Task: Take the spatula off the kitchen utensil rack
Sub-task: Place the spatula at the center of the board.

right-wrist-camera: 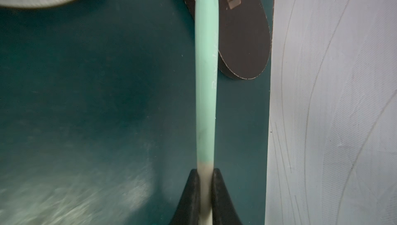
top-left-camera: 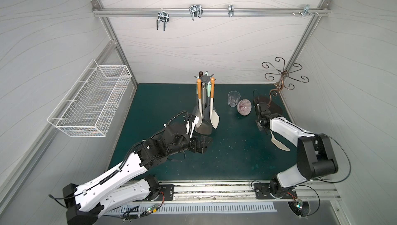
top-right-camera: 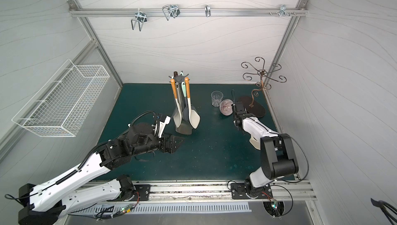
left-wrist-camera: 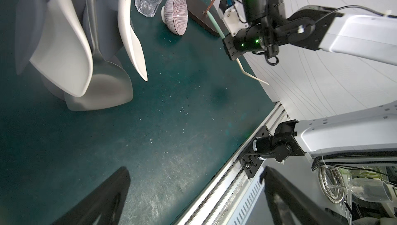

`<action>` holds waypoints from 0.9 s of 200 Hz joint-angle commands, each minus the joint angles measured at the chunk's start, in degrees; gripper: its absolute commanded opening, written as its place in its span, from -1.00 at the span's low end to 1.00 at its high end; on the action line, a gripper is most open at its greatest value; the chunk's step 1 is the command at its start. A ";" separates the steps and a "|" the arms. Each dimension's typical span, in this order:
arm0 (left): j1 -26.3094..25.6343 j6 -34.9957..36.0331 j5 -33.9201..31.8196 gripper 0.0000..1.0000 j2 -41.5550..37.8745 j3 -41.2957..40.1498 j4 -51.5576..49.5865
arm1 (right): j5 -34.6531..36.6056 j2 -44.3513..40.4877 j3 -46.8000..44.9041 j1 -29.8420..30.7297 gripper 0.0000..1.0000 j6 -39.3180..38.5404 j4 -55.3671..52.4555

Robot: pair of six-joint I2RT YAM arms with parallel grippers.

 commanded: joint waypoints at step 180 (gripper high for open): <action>0.02 1.56 -1.59 0.99 2.25 1.02 3.01 | 1.27 23.13 10.51 -2.58 -1.00 3.59 -0.37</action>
